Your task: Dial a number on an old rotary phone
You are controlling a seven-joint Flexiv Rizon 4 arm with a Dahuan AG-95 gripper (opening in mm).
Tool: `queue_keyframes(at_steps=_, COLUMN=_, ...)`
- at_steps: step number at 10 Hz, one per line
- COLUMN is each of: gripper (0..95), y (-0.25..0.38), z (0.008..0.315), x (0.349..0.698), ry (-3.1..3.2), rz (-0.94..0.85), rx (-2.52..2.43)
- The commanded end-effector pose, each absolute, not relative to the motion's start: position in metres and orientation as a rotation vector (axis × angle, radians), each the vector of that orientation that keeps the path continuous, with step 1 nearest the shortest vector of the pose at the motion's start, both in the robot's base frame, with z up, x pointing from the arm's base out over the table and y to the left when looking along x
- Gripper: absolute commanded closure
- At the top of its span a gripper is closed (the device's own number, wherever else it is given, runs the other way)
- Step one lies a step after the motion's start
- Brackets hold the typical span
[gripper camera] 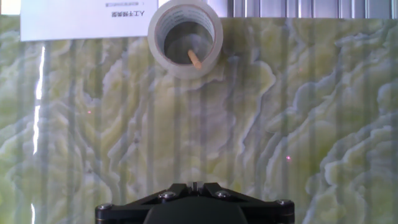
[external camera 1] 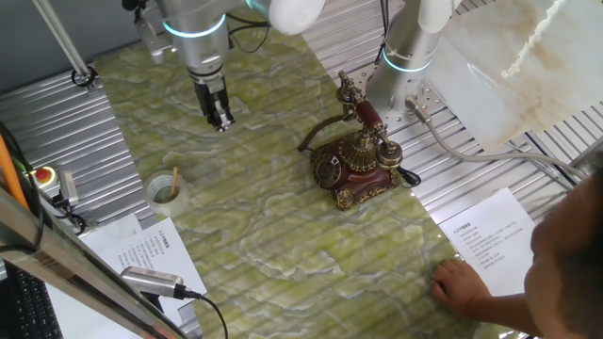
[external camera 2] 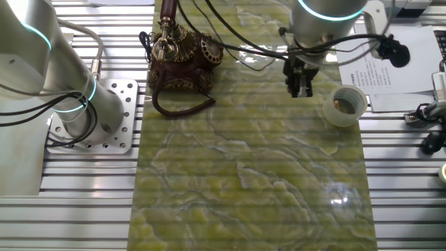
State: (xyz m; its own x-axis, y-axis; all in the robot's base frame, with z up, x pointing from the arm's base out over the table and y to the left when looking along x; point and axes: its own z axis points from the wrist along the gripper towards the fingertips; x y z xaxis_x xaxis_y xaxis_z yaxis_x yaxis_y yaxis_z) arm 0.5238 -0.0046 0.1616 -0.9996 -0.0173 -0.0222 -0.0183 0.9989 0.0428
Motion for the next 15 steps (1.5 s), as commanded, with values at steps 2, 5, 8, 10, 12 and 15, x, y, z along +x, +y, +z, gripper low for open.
queue_keyframes(at_steps=2, gripper=95.0, y=-0.011, z=0.157, x=0.534, ry=3.113, rz=0.068, rx=-0.054)
queue_keyframes(at_steps=5, gripper=95.0, y=-0.017, z=0.146, x=0.554, ry=3.096, rz=0.061, rx=-0.080)
queue_keyframes(at_steps=8, gripper=95.0, y=-0.021, z=0.146, x=0.570, ry=3.045, rz=0.023, rx=-0.079)
queue_keyframes(at_steps=10, gripper=95.0, y=-0.027, z=0.145, x=0.578, ry=3.028, rz=0.028, rx=-0.090)
queue_keyframes(at_steps=12, gripper=95.0, y=-0.028, z=0.144, x=0.584, ry=3.003, rz=0.028, rx=-0.102)
queue_keyframes(at_steps=15, gripper=95.0, y=-0.028, z=0.137, x=0.594, ry=2.965, rz=0.031, rx=-0.120)
